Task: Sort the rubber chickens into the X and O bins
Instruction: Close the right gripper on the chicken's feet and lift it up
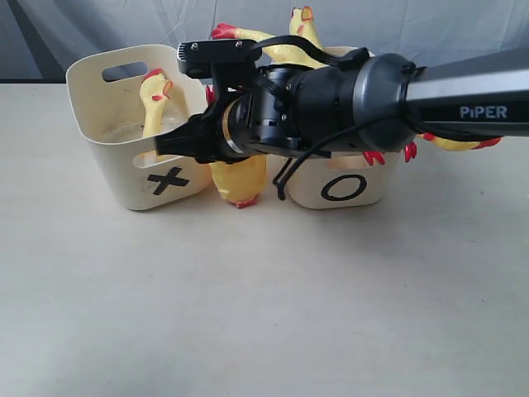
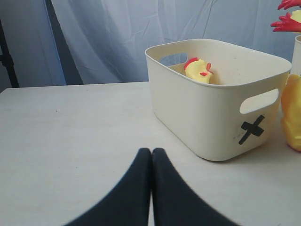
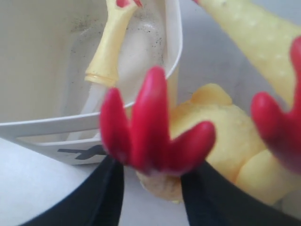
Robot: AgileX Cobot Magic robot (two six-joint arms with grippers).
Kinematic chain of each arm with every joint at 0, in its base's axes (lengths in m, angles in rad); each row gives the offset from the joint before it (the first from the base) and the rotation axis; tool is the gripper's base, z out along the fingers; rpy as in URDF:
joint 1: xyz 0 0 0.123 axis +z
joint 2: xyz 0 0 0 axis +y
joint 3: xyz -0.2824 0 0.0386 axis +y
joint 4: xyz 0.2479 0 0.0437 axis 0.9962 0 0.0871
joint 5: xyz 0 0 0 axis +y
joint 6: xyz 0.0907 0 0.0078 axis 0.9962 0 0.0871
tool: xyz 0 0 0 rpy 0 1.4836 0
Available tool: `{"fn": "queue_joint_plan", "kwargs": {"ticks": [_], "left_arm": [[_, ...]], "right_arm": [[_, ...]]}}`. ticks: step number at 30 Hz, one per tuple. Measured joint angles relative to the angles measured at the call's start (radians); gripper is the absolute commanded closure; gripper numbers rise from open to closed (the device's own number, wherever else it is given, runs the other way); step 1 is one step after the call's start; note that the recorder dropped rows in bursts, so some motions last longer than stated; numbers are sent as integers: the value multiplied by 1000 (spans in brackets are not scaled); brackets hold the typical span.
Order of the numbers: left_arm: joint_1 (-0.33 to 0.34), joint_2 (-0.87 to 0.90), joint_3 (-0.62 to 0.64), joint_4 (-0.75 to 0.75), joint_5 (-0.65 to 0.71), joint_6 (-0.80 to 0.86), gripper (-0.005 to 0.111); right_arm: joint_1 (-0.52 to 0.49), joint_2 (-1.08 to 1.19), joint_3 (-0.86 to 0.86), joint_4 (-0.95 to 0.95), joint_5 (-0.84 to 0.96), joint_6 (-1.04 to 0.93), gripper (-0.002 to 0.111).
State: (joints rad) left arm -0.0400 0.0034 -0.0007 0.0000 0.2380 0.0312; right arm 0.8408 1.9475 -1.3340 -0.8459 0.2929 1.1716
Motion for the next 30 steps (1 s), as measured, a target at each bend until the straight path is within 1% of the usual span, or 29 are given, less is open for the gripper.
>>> {"fn": "queue_joint_plan", "kwargs": {"ticks": [6,10,14,16,19,24,30], "left_arm": [[0,0,0,0,0,0,107],[0,0,0,0,0,0,107],[0,0,0,0,0,0,107],[0,0,0,0,0,0,107],[0,0,0,0,0,0,107],[0,0,0,0,0,0,107],[0,0,0,0,0,0,107]], "right_arm": [[0,0,0,-30,17,9,92],[0,0,0,-2,36,10,93],[0,-25,0,82,92,-48,93],[0,-41,0,134,137,-116,93],[0,-70,0,280,218,-275,93],[0,-122,0,604,306,-618,93],[0,-179,0,898,394,-876,93]]}}
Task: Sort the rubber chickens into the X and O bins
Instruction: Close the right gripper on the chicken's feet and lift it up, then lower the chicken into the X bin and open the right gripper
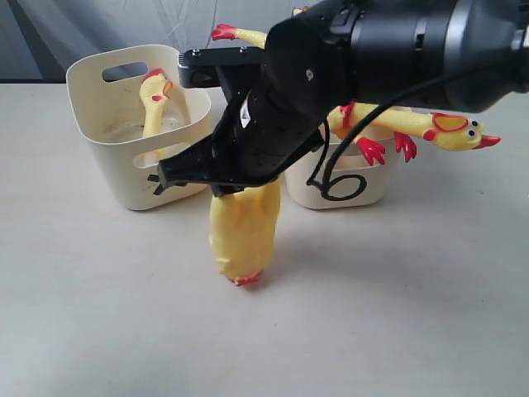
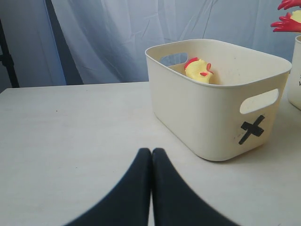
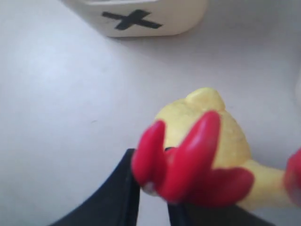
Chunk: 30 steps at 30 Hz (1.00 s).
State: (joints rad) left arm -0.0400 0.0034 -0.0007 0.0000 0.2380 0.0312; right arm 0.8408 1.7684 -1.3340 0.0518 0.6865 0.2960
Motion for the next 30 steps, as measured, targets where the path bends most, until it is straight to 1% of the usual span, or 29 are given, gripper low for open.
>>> {"fn": "queue_joint_plan", "kwargs": {"ticks": [6,8,10,15,21,25,30], "left_arm": [[0,0,0,0,0,0,107],[0,0,0,0,0,0,107],[0,0,0,0,0,0,107],[0,0,0,0,0,0,107],[0,0,0,0,0,0,107],[0,0,0,0,0,0,107],[0,0,0,0,0,0,107]], "right_arm": [[0,-66,-9,351,-3,-296,93],[0,-82,-39,457,-26,-381,93],[0,-96,-86,525,-77,-434,93],[0,-104,-218,563,-286,-470,93],[0,-104,-265,547,-570,-476,93],[0,-49,-269,534,-673,-479,93],[0,90,-269,530,-761,-479,93]]}}
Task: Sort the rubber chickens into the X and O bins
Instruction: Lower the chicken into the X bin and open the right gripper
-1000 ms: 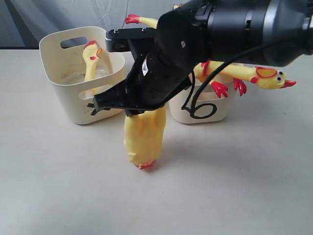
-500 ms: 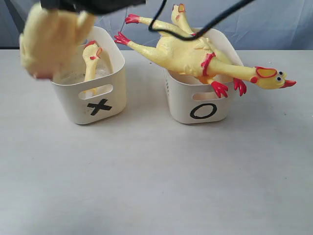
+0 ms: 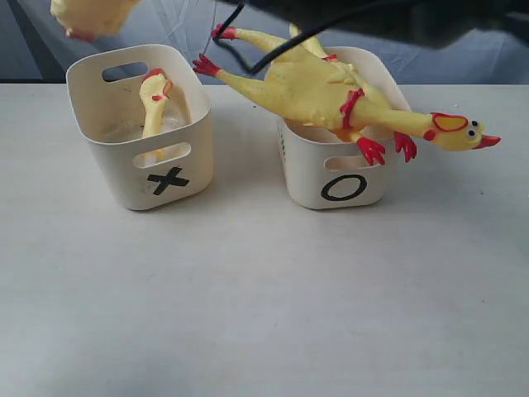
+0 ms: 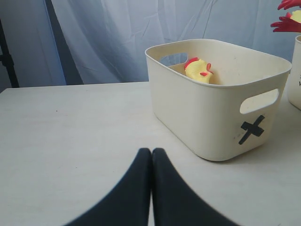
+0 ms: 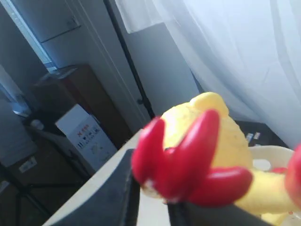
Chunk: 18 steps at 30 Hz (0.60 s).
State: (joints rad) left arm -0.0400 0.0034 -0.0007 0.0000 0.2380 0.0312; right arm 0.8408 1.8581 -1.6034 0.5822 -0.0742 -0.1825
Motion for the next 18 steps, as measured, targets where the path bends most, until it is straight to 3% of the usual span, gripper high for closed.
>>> {"fn": "queue_joint_plan", "kwargs": {"ticks": [7,9,13,18], "left_arm": [[0,0,0,0,0,0,107],[0,0,0,0,0,0,107],[0,0,0,0,0,0,107],[0,0,0,0,0,0,107]], "right_arm": [[0,152,0,-2,-110,0,93],[0,175,0,-2,-114,0,87],[0,197,0,-2,-118,0,62],[0,197,-2,-2,-131,0,64]]}}
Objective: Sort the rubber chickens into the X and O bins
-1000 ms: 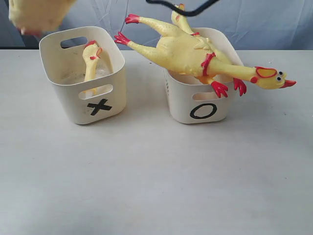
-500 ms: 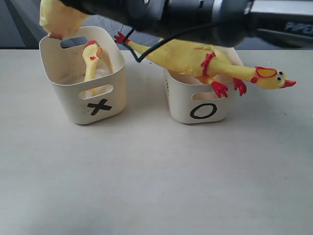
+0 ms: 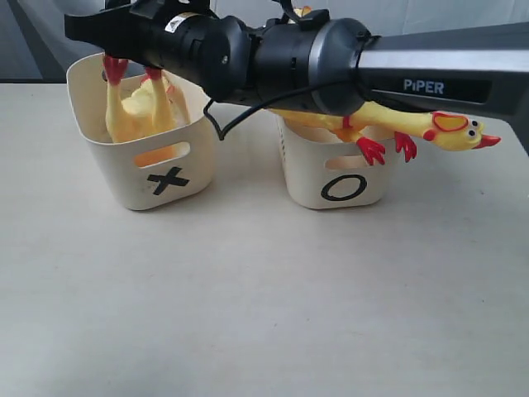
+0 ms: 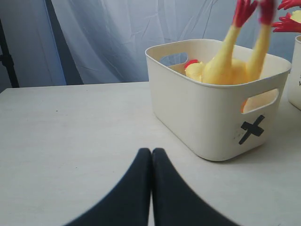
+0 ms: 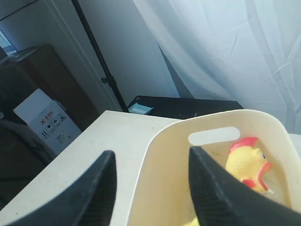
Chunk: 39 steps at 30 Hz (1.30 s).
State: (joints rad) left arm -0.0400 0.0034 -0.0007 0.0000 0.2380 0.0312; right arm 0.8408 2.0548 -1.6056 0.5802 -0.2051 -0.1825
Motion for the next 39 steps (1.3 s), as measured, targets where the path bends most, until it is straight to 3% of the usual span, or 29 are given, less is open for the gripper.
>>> {"fn": "queue_joint_plan", "kwargs": {"ticks": [8,14,18,21,25,26,28,32,35,39], "left_arm": [[0,0,0,0,0,0,107],[0,0,0,0,0,0,107],[0,0,0,0,0,0,107],[0,0,0,0,0,0,107],[0,0,0,0,0,0,107],[0,0,0,0,0,0,107],[0,0,0,0,0,0,107],[0,0,0,0,0,0,107],[0,0,0,0,0,0,107],[0,0,0,0,0,0,107]], "right_arm": [[0,-81,0,-47,49,0,65],[0,-256,0,-179,231,0,65],[0,-378,0,-321,439,-3,72],[0,-459,0,-443,604,9,88],[0,-565,-1,-721,1069,54,109],[-4,-590,1,-827,1224,94,109],[-52,-662,36,-888,1281,193,109],[-196,-945,242,-914,1128,263,109],[-243,-1243,579,-914,681,324,109],[-261,-1411,882,-937,241,384,109]]}}
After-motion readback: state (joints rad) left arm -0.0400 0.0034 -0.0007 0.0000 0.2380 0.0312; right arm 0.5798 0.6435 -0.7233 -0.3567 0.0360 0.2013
